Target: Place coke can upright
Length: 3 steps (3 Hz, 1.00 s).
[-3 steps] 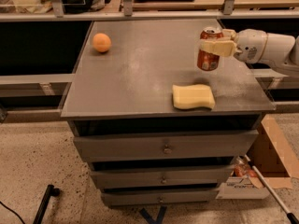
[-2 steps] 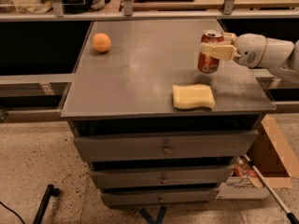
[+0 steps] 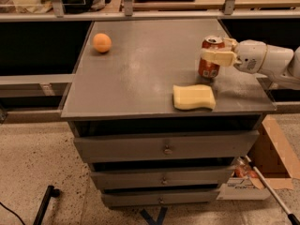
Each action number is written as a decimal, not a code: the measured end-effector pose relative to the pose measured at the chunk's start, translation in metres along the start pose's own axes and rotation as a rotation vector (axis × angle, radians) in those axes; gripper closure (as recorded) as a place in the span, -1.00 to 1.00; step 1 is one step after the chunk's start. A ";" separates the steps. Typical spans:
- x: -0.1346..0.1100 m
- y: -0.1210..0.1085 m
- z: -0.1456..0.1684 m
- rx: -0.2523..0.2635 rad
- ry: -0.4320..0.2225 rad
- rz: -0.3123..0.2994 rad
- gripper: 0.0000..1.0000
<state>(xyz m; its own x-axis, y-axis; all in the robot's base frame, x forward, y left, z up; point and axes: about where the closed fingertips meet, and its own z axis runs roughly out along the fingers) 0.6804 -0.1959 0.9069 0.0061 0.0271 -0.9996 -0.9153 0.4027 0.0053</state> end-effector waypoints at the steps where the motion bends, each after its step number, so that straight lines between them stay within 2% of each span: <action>1: 0.004 0.004 -0.004 0.006 -0.007 0.001 -0.78; 2: 0.007 0.007 -0.007 0.007 -0.010 0.004 -1.00; 3: 0.007 0.007 -0.007 0.007 -0.010 0.004 -1.00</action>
Offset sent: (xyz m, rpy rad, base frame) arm -0.0156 -0.0128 -0.0115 0.0147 0.0017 -0.0216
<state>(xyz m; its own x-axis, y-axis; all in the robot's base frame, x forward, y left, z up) 0.6711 -0.1990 0.8998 0.0065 0.0374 -0.9993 -0.9124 0.4092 0.0094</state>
